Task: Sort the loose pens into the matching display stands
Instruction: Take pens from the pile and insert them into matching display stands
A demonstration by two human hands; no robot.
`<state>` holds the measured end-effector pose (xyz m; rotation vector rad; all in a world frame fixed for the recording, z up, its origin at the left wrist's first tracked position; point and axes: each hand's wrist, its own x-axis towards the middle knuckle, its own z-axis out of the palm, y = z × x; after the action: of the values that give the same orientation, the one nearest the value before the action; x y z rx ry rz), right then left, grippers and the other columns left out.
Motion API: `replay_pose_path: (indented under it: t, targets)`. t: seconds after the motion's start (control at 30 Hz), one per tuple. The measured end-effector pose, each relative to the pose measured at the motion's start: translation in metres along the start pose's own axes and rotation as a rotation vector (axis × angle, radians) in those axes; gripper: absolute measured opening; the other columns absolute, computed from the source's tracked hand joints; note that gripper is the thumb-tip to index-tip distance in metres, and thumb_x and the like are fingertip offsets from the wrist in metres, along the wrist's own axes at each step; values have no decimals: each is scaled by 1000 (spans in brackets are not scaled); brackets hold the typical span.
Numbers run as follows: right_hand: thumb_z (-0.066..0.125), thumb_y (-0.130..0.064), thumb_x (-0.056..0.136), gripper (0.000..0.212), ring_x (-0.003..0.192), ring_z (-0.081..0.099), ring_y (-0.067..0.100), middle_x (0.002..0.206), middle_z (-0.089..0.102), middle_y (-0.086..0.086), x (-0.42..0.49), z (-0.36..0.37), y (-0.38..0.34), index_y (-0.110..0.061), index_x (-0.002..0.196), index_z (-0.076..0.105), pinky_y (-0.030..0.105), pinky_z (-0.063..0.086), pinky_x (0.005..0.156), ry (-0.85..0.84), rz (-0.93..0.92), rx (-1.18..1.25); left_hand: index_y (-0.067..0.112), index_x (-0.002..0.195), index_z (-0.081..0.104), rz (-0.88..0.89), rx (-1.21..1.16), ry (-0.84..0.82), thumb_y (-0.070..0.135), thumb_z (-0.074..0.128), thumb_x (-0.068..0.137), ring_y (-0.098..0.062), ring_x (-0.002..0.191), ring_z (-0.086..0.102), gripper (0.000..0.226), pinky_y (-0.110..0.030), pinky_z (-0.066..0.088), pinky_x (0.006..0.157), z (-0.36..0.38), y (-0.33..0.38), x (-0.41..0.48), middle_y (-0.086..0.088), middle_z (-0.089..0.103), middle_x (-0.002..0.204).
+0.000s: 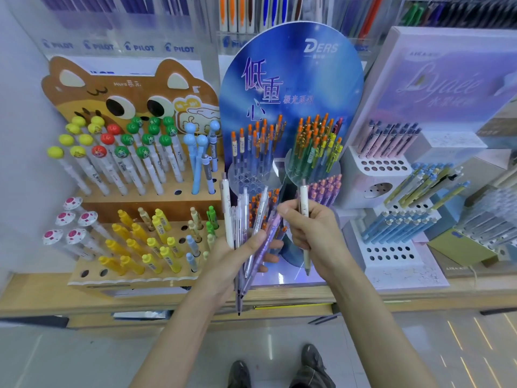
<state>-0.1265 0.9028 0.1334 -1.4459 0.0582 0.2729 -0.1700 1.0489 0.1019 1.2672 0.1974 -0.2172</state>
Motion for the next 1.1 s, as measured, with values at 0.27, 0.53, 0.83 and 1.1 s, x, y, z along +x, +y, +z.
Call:
replay_pose_path:
  t: [0.27, 0.53, 0.83, 1.1]
  targets:
    - [63, -9, 89, 24, 37, 26, 3, 43, 39, -11, -4, -16, 1, -9, 66, 57, 15, 23, 38, 79, -63, -119, 10, 105, 66, -6, 55, 68, 24, 62, 82, -28, 83, 72, 27, -38, 58, 75, 6, -13, 8, -12, 75, 89]
    - [62, -24, 92, 30, 58, 45, 20, 69, 60, 25, 2, -52, -20, 1, 75, 66, 33, 36, 54, 486, -407, -407, 10, 98, 68, -46, 100, 183, 36, 60, 81, -21, 71, 72, 31, -30, 57, 64, 4, -19, 10, -8, 75, 84]
    - [62, -22, 92, 16, 48, 41, 3, 52, 42, -10, 16, -56, 16, -13, 80, 68, 16, 28, 47, 497, -437, -649, 11, 94, 70, 17, 71, 201, 34, 62, 80, -13, 46, 46, 28, -23, 43, 51, 2, -15, 7, -7, 70, 69]
    - [67, -20, 89, 26, 47, 36, 9, 49, 35, -9, 23, -49, 32, -8, 67, 57, 17, 25, 46, 415, -394, -678, 7, 93, 70, 2, 68, 204, 24, 62, 88, -13, 43, 38, 19, -19, 37, 45, 2, -13, 5, -5, 66, 64]
